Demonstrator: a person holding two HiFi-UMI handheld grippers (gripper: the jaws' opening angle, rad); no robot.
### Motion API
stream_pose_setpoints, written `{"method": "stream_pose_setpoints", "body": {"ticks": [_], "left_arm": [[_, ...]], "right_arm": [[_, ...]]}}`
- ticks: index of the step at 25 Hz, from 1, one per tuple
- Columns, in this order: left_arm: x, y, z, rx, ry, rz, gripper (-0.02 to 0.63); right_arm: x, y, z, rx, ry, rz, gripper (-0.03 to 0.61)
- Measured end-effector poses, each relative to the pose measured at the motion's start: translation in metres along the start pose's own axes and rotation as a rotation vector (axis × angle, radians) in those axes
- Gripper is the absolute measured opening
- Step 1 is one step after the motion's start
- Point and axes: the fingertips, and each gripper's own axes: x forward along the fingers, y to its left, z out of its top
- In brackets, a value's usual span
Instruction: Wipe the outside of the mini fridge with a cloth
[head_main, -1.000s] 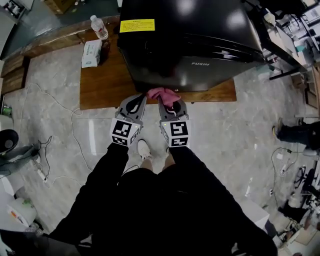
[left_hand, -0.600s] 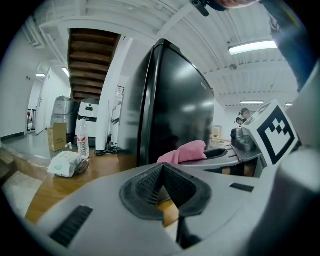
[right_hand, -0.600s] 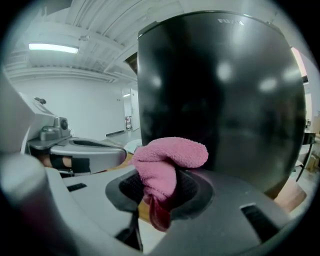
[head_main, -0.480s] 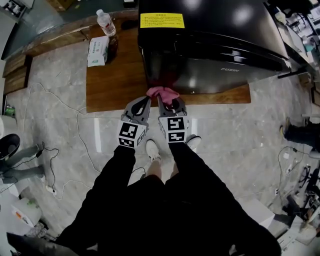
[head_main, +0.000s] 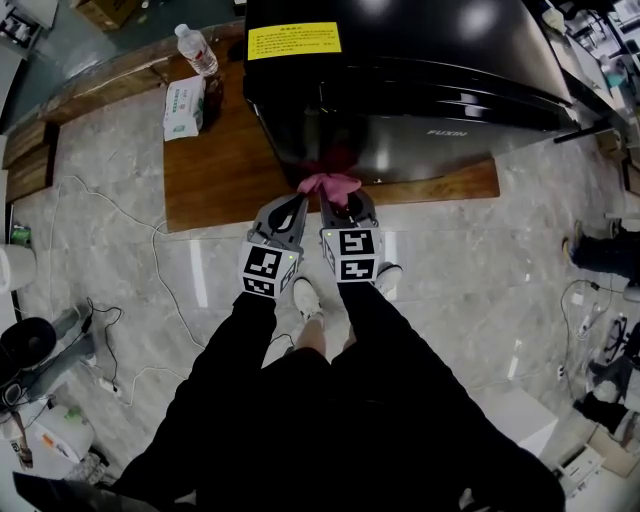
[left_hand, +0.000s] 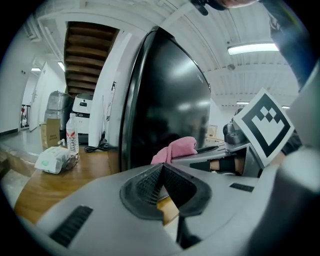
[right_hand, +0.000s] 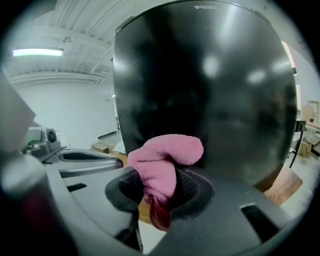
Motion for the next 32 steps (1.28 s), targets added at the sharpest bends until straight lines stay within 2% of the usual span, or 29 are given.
{"method": "stream_pose_setpoints", "body": {"ticks": [9,17,24,32], "left_arm": [[0.041,-0.050,0.005,0.026,0.017,-0.055,0.006],[0.089,-0.101,0.014,0.064,0.048,-0.090,0.006],[0.142,-0.159,0.029,0.075,0.069,-0.127,0.006],[0.206,-0.220,0.036,0.061,0.073,-0.118,0.006]], "right_arm": [[-0.026,-0.076,-0.015,0.042,0.004,-0.070,0.123],[-0.044,-0.140,-0.017,0.054,0.015,-0.076,0.123],[-0.063,-0.212,-0.019,0.080,0.032,-0.077,0.124],[-0.084,-0.294,-0.021,0.065,0.045,-0.083,0.127]]}}
